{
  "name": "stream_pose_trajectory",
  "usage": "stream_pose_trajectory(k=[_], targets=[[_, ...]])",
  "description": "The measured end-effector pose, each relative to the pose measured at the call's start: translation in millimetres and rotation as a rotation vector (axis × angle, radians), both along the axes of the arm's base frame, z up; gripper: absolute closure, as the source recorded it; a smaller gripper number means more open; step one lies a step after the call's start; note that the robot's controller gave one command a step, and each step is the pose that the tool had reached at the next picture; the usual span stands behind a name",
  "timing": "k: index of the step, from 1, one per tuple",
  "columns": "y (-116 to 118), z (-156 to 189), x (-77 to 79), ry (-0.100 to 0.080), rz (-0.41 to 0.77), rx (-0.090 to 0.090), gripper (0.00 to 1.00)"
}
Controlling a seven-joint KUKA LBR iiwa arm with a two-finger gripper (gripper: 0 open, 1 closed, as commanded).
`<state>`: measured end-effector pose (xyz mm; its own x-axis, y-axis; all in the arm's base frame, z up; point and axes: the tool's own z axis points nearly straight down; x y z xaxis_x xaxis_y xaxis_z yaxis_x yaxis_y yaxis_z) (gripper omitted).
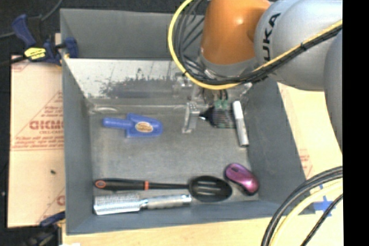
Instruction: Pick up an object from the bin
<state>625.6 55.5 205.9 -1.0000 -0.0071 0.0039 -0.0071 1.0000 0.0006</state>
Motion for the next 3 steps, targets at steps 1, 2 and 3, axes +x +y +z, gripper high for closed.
stream_pose_trajectory(k=[1,2,3], targets=[[-0.1,5.5,1.4,-0.009,-0.001,0.001,0.0],[58.7,-105.1,17.9,-0.007,0.253,0.0,0.0],[75.7,-47.2,21.7,-0.02,0.196,0.003,0.0]])
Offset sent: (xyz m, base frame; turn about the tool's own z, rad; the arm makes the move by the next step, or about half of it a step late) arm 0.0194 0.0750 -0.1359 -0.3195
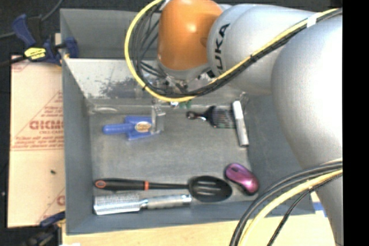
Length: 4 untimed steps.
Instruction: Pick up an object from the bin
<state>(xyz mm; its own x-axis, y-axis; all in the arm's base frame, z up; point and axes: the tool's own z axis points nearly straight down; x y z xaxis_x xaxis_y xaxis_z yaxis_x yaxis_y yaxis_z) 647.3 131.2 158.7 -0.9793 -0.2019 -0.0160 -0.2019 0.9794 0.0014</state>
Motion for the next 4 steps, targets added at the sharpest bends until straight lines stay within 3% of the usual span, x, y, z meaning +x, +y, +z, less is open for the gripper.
stream_pose_trajectory(k=[1,2,3,4], targets=[[-28.9,-56.6,-2.2,0.009,-0.057,-0.002,0.0],[-4.9,-88.1,-15.1,-0.002,0.043,0.0,0.0],[-30.4,-87.5,-4.1,0.002,-0.086,-0.001,1.0],[-30.3,-87.6,-4.1,0.002,-0.086,-0.001,1.0]])
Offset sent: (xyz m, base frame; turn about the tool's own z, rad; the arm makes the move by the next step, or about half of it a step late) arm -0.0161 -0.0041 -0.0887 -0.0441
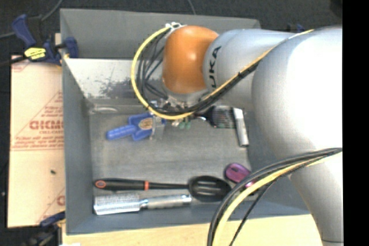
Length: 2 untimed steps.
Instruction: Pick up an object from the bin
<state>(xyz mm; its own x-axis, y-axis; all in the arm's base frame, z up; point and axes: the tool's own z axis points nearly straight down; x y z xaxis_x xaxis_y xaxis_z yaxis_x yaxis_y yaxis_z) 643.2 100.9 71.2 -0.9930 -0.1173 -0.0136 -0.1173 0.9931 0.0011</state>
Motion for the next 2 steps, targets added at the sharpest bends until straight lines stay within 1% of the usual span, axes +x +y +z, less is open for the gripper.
stream_pose_trajectory(k=[1,2], targets=[[-0.2,4.2,-1.7,0.005,0.0,-0.001,1.0],[-0.5,25.4,-3.4,0.012,0.0,-0.002,1.0]])
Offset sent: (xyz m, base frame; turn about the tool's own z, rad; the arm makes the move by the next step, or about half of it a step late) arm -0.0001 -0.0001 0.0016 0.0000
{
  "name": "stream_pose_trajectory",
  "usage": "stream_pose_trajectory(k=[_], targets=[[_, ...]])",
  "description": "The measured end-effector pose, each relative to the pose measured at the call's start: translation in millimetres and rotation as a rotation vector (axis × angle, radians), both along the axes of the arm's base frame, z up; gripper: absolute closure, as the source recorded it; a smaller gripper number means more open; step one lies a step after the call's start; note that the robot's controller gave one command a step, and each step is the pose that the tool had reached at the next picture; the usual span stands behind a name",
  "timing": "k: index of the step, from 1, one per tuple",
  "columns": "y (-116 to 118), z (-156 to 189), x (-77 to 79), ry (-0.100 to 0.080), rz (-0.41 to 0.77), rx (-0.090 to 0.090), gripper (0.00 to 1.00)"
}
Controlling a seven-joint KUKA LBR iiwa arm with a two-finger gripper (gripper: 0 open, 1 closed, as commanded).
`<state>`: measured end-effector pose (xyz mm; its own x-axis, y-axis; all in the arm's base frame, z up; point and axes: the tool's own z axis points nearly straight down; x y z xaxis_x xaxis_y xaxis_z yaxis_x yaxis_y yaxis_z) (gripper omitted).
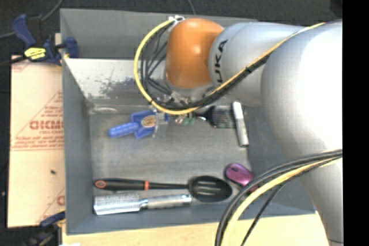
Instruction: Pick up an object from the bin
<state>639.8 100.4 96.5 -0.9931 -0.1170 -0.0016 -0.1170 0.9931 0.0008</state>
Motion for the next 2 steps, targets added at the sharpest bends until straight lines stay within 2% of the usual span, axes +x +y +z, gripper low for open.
stream_pose_trajectory(k=[1,2], targets=[[0.3,28.1,3.4,-0.012,0.0,0.001,1.0],[0.4,37.1,4.6,-0.017,0.0,0.002,1.0]])
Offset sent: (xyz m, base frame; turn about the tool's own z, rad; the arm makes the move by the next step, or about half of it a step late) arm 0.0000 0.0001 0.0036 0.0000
